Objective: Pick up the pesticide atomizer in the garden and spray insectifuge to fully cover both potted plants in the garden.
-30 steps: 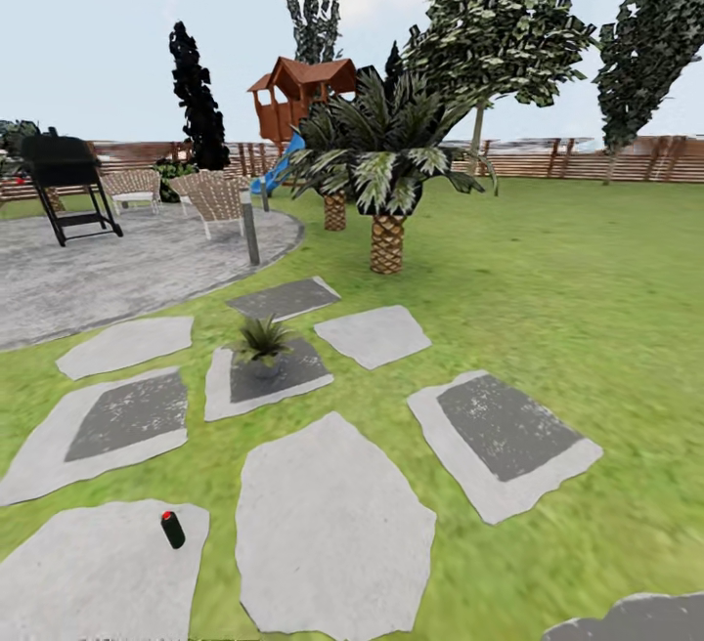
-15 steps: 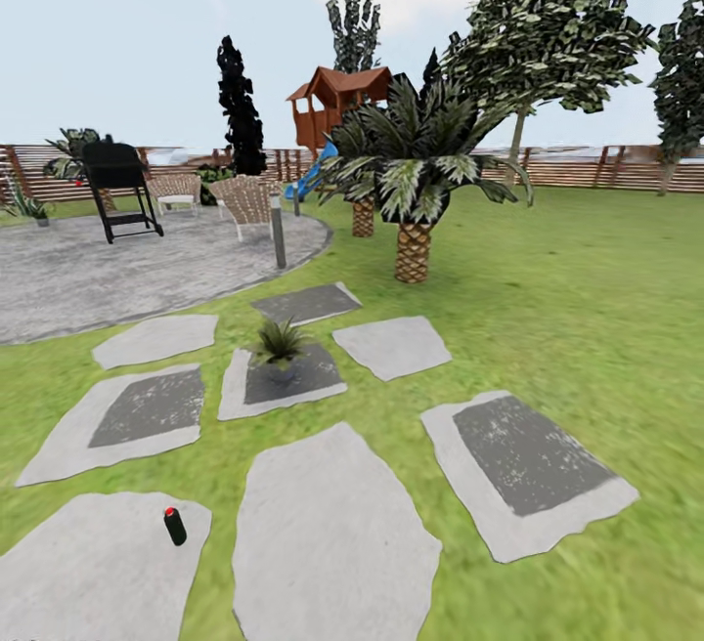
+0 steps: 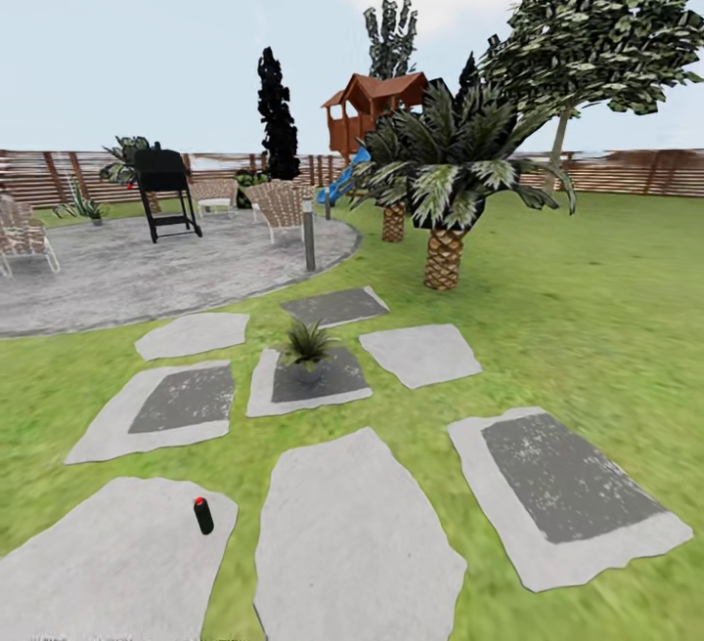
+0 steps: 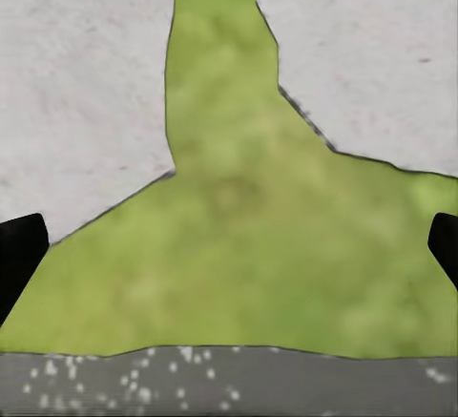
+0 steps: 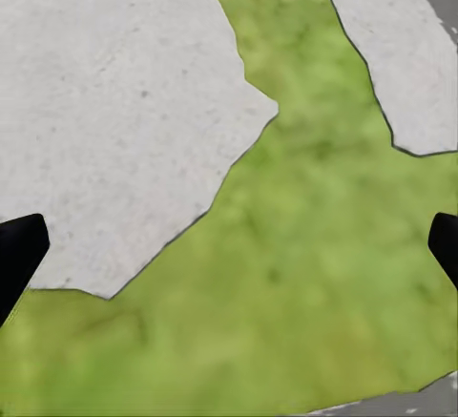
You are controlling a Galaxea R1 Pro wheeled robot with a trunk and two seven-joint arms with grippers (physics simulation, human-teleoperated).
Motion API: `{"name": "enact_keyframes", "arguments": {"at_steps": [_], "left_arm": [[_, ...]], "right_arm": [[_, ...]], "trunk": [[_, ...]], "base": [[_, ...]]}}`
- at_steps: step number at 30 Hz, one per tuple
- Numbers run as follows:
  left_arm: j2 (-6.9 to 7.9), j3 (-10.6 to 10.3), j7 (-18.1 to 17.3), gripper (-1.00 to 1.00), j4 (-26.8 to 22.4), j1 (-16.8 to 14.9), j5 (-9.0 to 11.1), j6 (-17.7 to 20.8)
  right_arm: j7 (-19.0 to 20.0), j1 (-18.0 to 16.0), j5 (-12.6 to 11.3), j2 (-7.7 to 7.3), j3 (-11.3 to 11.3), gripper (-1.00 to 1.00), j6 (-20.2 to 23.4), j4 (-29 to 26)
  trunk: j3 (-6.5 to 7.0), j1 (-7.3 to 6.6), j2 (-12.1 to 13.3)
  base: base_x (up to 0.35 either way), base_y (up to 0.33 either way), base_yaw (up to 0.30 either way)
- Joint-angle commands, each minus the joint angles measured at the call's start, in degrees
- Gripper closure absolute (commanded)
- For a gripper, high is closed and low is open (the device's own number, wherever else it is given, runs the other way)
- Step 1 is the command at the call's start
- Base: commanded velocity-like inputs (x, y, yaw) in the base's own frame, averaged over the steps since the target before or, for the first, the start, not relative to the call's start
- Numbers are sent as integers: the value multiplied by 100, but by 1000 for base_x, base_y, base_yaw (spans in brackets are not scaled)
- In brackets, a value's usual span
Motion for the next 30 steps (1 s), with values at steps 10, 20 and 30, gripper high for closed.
{"name": "enact_keyframes", "arguments": {"at_steps": [10, 20, 30], "left_arm": [[-1, -2, -1, -100, 6, -3, 32, -18], [-1, -2, 1, -100, 6, -6, 32, -18], [-1, -2, 1, -100, 6, -7, 32, -18]], "right_arm": [[1, -2, 17, 1, -14, -100, -18, 3], [1, -2, 17, 1, -14, -100, -16, 3], [1, -2, 17, 1, -9, -100, -15, 3]], "trunk": [[57, -1, -2], [118, -1, -2], [176, -1, -2]], "base": [[0, 0, 215], [70, -27, 215], [265, -163, 201]]}}
